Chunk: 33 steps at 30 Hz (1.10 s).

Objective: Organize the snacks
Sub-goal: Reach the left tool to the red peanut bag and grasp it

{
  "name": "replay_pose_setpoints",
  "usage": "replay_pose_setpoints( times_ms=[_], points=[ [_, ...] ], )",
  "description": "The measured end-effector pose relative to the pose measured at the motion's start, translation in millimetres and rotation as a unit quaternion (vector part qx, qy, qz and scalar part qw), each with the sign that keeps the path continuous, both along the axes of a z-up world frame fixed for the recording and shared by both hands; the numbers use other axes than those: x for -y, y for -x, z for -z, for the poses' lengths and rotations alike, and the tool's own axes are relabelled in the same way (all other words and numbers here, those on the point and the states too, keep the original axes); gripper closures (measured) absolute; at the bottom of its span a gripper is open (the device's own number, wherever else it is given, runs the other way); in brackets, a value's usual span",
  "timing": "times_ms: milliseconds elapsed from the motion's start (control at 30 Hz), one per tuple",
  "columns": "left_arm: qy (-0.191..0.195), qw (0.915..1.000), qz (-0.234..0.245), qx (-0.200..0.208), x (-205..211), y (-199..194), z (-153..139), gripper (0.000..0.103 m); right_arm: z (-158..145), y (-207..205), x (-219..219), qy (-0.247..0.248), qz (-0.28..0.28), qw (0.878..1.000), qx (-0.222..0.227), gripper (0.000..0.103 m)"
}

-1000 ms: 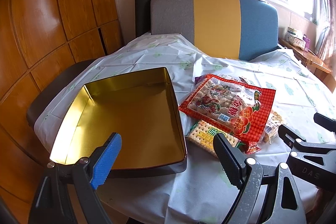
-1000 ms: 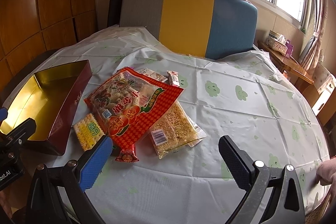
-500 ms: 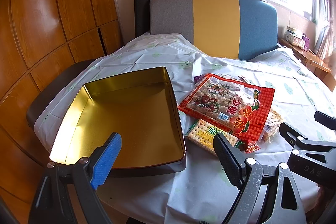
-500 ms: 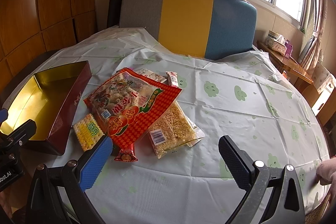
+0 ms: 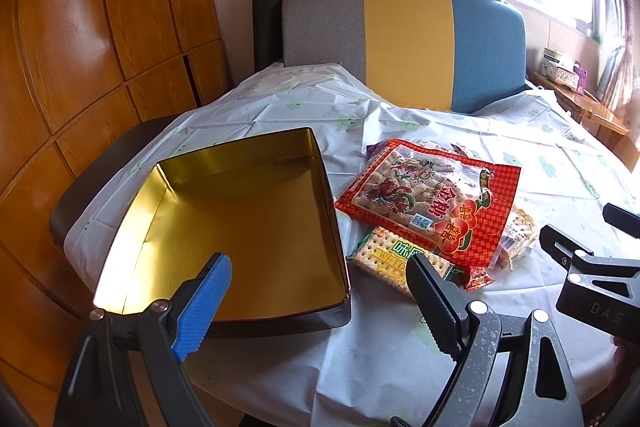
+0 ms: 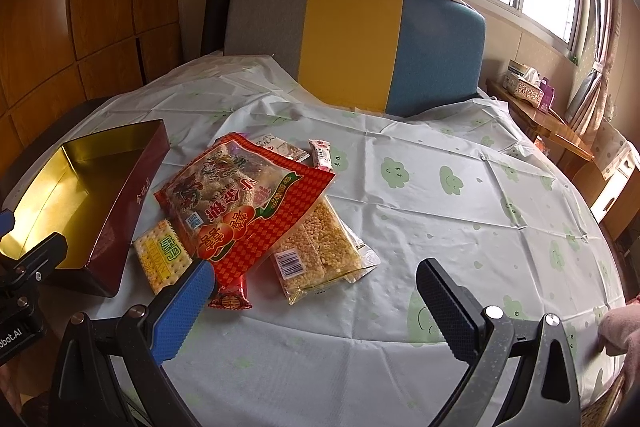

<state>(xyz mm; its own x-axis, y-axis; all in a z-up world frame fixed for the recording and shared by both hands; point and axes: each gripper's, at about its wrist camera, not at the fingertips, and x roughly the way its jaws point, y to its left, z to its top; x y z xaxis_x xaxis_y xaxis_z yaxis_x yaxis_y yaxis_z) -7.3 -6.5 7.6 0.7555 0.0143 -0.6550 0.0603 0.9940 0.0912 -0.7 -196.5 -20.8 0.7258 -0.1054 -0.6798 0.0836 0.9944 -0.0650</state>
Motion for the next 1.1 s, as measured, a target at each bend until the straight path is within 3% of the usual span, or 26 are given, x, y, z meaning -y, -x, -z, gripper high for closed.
replay_pose_setpoints(
  times_ms=[433, 600, 667, 833, 933, 1100],
  points=[
    [0.004, 0.9995, 0.027, -0.012, 12, -6, -1, 0.014, -18, -15, 42, 0.026, -0.014, 1.0, -0.005, 0.0],
    [0.045, 0.9966, 0.053, -0.045, 18, -20, -4, 0.015, -16, -32, 76, 0.007, -0.023, 0.999, -0.027, 0.0],
    [0.059, 0.9947, 0.065, -0.054, 23, -28, -6, 0.024, -11, -40, 88, -0.008, -0.029, 0.999, -0.039, 0.0],
    [0.119, 0.9805, 0.101, -0.119, 40, -65, -5, 0.044, 6, -50, 106, -0.029, -0.031, 0.998, -0.051, 0.005],
    [0.155, 0.9672, 0.105, -0.172, 54, -92, 1, 0.045, 13, -55, 115, -0.055, -0.02, 0.996, -0.07, 0.006],
    [0.18, 0.9524, 0.117, -0.217, 87, -125, -6, 0.043, 10, -57, 122, -0.077, -0.013, 0.995, -0.066, 0.006]
  ],
)
